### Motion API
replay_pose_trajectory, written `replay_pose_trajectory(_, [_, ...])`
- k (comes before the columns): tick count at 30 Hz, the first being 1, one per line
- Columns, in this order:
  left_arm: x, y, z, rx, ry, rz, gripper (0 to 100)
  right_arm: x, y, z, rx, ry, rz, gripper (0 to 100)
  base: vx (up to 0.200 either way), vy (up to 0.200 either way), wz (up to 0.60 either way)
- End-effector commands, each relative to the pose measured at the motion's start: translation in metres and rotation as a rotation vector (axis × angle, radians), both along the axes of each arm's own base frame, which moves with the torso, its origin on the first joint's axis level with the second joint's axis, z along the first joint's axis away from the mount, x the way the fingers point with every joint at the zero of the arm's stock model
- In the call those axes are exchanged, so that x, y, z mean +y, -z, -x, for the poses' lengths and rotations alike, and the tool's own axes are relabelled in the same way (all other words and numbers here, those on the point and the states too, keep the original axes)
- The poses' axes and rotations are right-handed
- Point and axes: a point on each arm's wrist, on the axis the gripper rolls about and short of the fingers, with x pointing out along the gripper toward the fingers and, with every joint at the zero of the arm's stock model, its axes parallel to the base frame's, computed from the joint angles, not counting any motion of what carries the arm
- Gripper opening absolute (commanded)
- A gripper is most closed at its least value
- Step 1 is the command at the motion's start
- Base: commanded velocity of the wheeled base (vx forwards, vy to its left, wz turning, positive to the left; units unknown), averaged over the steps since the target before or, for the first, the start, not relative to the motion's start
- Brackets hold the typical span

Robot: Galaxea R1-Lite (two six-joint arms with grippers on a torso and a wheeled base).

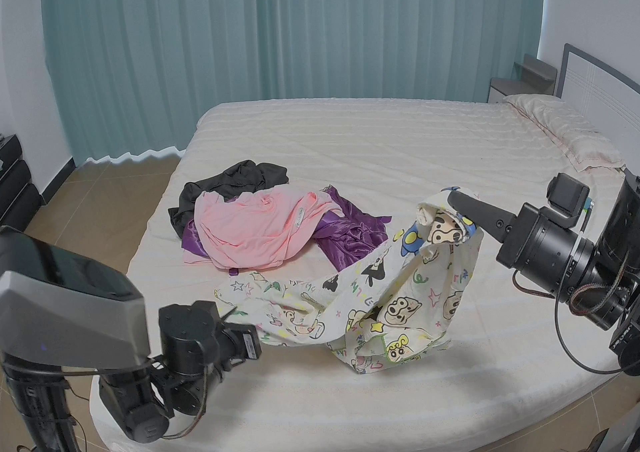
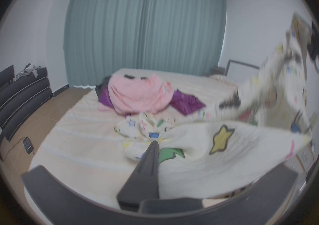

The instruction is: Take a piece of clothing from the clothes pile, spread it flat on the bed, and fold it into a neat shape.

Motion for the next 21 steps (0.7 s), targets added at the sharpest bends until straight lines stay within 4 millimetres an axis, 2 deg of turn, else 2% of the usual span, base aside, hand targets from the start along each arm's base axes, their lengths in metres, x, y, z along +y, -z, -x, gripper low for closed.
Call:
replay_pose_trajectory(1, [0.023, -0.095, 0.005, -0.336, -0.146, 0.177, 0, -0.012, -0.015, -0.011, -0.047, 0.144, -0.042, 0, 0.0, 0.0, 0.0])
replay_pose_trajectory(3, [0.026, -0.114, 0.007, -0.402, -0.16, 0.182, 0, -0.013, -0.031, -0.011, -0.096, 0.187, -0.078, 0, 0.0, 0.0, 0.0])
replay_pose_trajectory(4, [0.026, -0.115, 0.008, -0.406, -0.16, 0.181, 0, -0.013, -0.033, -0.011, -0.101, 0.19, -0.081, 0, 0.0, 0.0, 0.0])
replay_pose_trajectory(5, [0.03, -0.131, 0.015, -0.461, -0.16, 0.175, 0, -0.015, -0.049, -0.008, -0.15, 0.216, -0.12, 0, 0.0, 0.0, 0.0])
replay_pose_trajectory(7, [0.032, -0.14, 0.018, -0.493, -0.162, 0.173, 0, -0.017, -0.059, -0.005, -0.182, 0.218, -0.14, 0, 0.0, 0.0, 0.0])
replay_pose_trajectory(8, [0.035, -0.153, 0.022, -0.538, -0.166, 0.177, 0, -0.021, -0.071, 0.002, -0.222, 0.219, -0.157, 0, 0.0, 0.0, 0.0])
replay_pose_trajectory(12, [0.038, -0.165, 0.026, -0.583, -0.17, 0.189, 0, -0.026, -0.076, 0.013, -0.242, 0.205, -0.162, 0, 0.0, 0.0, 0.0])
replay_pose_trajectory(16, [0.036, -0.149, 0.029, -0.524, -0.147, 0.157, 0, -0.024, -0.04, 0.021, -0.122, 0.155, -0.082, 0, 0.0, 0.0, 0.0])
replay_pose_trajectory(17, [0.035, -0.131, 0.026, -0.462, -0.138, 0.12, 0, -0.024, -0.02, 0.024, -0.055, 0.115, -0.047, 0, 0.0, 0.0, 0.0])
replay_pose_trajectory(18, [0.034, -0.123, 0.025, -0.429, -0.132, 0.11, 0, -0.025, -0.009, 0.026, -0.014, 0.089, -0.036, 0, 0.0, 0.0, 0.0])
replay_pose_trajectory(20, [0.034, -0.117, 0.025, -0.407, -0.126, 0.112, 0, -0.026, -0.001, 0.028, 0.018, 0.067, -0.033, 0, 0.0, 0.0, 0.0])
replay_pose_trajectory(21, [0.034, -0.109, 0.025, -0.376, -0.113, 0.139, 0, -0.028, 0.008, 0.033, 0.067, 0.03, -0.039, 0, 0.0, 0.0, 0.0])
